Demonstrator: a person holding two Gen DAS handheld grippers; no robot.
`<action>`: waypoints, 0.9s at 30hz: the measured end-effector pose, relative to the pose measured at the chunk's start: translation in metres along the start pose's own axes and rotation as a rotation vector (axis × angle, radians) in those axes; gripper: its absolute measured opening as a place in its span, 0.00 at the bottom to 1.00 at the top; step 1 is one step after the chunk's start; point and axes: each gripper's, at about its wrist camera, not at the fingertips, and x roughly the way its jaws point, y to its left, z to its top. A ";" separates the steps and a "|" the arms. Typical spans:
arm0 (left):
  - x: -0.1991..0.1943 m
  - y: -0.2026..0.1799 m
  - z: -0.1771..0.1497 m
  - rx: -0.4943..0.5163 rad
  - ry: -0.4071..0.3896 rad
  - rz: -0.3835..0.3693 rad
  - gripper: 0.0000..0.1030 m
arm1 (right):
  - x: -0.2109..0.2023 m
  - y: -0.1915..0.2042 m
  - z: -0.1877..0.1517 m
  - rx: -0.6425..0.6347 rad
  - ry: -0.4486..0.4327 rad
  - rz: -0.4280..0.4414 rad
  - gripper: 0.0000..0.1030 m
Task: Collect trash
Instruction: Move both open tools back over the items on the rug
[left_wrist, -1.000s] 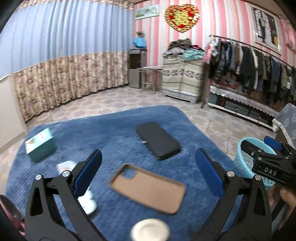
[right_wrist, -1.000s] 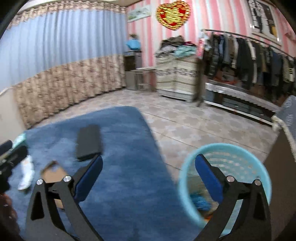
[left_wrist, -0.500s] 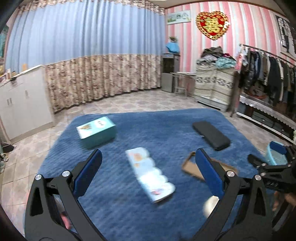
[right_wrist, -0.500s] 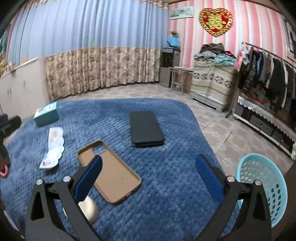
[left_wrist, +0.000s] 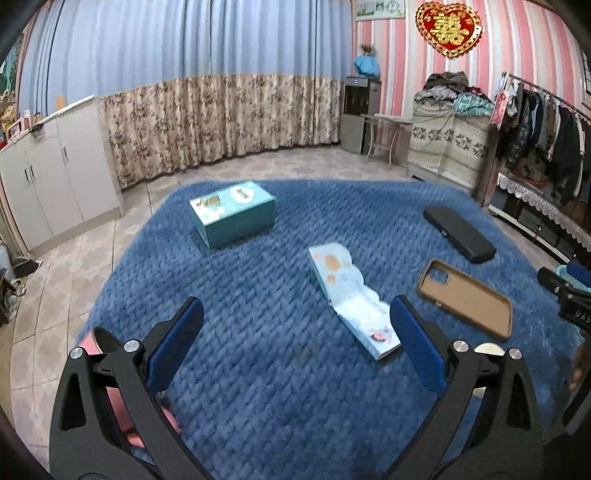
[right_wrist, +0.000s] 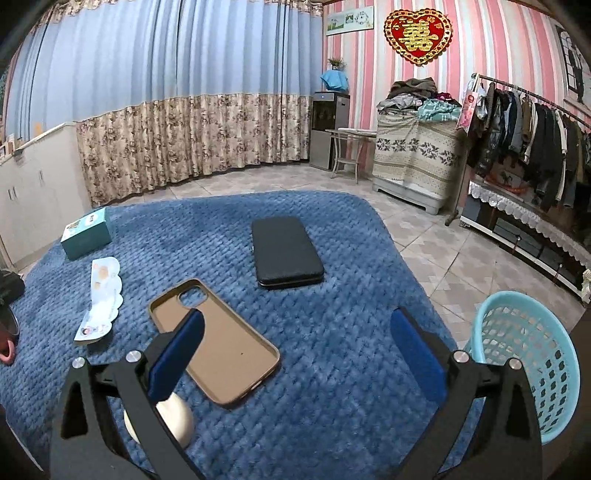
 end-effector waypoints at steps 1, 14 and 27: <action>0.002 -0.001 -0.002 0.001 0.016 -0.003 0.95 | 0.000 0.000 0.000 -0.003 0.002 -0.005 0.95; 0.041 -0.056 -0.016 0.039 0.091 -0.039 0.95 | 0.005 -0.013 -0.001 0.017 0.011 -0.085 0.95; 0.094 -0.068 -0.018 -0.061 0.235 -0.016 0.88 | 0.017 -0.008 -0.005 0.010 0.069 -0.026 0.95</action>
